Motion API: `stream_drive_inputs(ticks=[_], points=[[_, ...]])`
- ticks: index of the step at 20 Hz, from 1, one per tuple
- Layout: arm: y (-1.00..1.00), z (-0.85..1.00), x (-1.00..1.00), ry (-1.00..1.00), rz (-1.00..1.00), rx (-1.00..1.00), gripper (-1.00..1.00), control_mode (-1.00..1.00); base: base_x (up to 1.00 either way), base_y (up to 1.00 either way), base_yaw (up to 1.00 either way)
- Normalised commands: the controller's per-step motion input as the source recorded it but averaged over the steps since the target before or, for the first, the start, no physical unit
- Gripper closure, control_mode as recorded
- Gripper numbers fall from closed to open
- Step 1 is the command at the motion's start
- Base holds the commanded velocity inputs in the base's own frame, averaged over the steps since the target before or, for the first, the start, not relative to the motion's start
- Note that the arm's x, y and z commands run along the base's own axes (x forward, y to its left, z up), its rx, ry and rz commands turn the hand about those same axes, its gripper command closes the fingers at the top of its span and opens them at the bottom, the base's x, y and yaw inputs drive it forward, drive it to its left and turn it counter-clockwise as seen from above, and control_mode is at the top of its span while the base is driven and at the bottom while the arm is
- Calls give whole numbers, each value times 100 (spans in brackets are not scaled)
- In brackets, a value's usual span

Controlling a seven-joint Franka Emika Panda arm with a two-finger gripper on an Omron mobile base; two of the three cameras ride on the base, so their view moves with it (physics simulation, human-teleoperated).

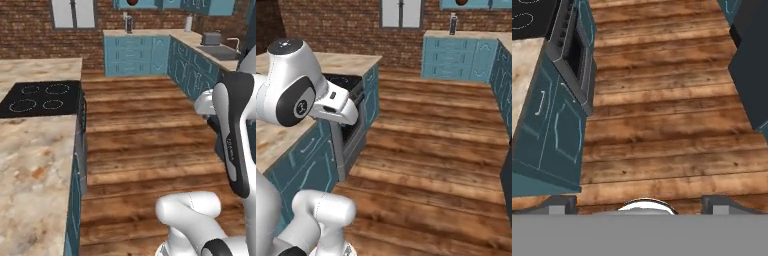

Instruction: Pick up the bowls from the cabinet and place each bowl in front of a stool on the dining counter.

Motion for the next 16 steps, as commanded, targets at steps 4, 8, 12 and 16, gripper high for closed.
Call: stream_drive_inputs(ticks=[4, 8, 12, 16], points=[[0, 0, 0, 0, 0, 0, -100, 100, 100, -90, 43], [0, 0, 0, 0, 0, 0, -100, 100, 100, -72, 10], [0, 0, 0, 0, 0, 0, -100, 100, 100, -25, -14], [0, 0, 0, 0, 0, 0, -100, 100, 96, 0, -27]])
